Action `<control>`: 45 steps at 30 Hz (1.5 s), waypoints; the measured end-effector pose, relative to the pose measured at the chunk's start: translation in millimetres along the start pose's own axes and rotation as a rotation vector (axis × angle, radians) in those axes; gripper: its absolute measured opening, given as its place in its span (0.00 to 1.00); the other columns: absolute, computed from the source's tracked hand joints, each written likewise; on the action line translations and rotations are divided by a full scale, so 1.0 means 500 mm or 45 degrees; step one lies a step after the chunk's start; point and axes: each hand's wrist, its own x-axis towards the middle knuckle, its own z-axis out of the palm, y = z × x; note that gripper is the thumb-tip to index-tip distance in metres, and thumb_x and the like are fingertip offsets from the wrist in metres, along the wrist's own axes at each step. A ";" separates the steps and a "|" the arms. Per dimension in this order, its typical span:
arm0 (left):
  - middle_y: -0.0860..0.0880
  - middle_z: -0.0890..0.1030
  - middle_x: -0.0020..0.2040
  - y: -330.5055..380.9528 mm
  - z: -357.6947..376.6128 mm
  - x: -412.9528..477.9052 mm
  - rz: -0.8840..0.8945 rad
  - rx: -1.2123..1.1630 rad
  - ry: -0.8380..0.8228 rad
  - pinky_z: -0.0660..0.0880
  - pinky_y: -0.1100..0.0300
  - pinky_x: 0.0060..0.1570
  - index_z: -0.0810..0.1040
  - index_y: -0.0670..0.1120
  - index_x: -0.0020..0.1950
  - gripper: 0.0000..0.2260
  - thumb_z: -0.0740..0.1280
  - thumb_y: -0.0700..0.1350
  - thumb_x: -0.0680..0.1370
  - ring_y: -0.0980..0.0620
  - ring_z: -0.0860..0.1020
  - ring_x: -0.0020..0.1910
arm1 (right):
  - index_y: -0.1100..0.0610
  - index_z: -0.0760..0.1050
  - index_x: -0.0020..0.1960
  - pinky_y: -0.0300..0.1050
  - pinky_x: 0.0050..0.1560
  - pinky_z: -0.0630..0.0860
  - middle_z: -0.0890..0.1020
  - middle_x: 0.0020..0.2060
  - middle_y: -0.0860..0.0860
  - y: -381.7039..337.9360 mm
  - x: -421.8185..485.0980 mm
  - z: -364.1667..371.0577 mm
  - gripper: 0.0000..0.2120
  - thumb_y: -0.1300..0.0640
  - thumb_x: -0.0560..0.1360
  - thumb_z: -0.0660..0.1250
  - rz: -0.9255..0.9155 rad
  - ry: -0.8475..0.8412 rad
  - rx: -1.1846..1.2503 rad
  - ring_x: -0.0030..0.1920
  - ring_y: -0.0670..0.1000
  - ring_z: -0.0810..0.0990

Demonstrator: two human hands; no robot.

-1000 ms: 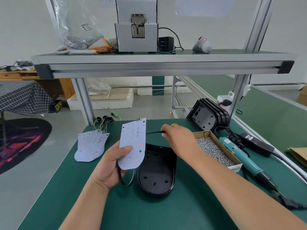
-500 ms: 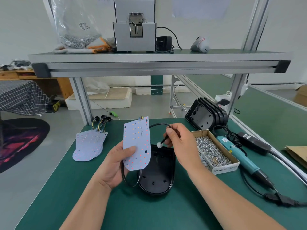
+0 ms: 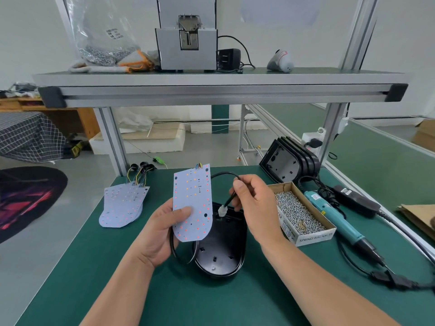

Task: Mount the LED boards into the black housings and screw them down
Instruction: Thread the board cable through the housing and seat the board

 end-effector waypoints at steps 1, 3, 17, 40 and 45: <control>0.38 0.84 0.64 0.000 -0.001 0.000 0.000 0.000 0.001 0.83 0.49 0.51 0.83 0.42 0.68 0.20 0.72 0.40 0.76 0.43 0.86 0.55 | 0.50 0.80 0.52 0.40 0.35 0.79 0.85 0.40 0.51 0.004 0.000 0.001 0.05 0.57 0.84 0.67 0.024 -0.002 -0.022 0.35 0.49 0.82; 0.38 0.84 0.64 0.001 -0.002 0.000 0.001 -0.007 0.006 0.83 0.49 0.52 0.82 0.42 0.69 0.20 0.72 0.40 0.76 0.42 0.86 0.56 | 0.53 0.80 0.52 0.41 0.35 0.79 0.85 0.40 0.51 0.012 -0.001 0.001 0.05 0.59 0.84 0.66 0.067 -0.004 -0.054 0.35 0.49 0.82; 0.38 0.84 0.65 -0.001 0.041 -0.010 0.025 -0.016 -0.083 0.83 0.48 0.53 0.82 0.42 0.69 0.21 0.73 0.39 0.76 0.41 0.85 0.57 | 0.50 0.78 0.41 0.43 0.40 0.75 0.82 0.34 0.47 0.051 0.007 -0.025 0.07 0.56 0.73 0.76 0.185 -0.098 -0.601 0.35 0.45 0.79; 0.39 0.83 0.68 -0.017 0.041 0.009 0.022 -0.024 0.190 0.84 0.52 0.52 0.80 0.42 0.70 0.19 0.68 0.38 0.78 0.42 0.84 0.62 | 0.66 0.84 0.58 0.33 0.68 0.68 0.74 0.73 0.52 0.003 0.000 -0.027 0.16 0.69 0.83 0.57 0.555 -0.394 0.207 0.73 0.45 0.72; 0.40 0.82 0.69 -0.012 0.036 0.011 0.013 -0.002 0.149 0.84 0.52 0.55 0.78 0.42 0.73 0.20 0.67 0.40 0.80 0.42 0.83 0.65 | 0.61 0.78 0.72 0.36 0.76 0.64 0.64 0.81 0.53 0.036 0.009 -0.029 0.18 0.63 0.82 0.65 0.559 -0.583 -0.006 0.79 0.48 0.65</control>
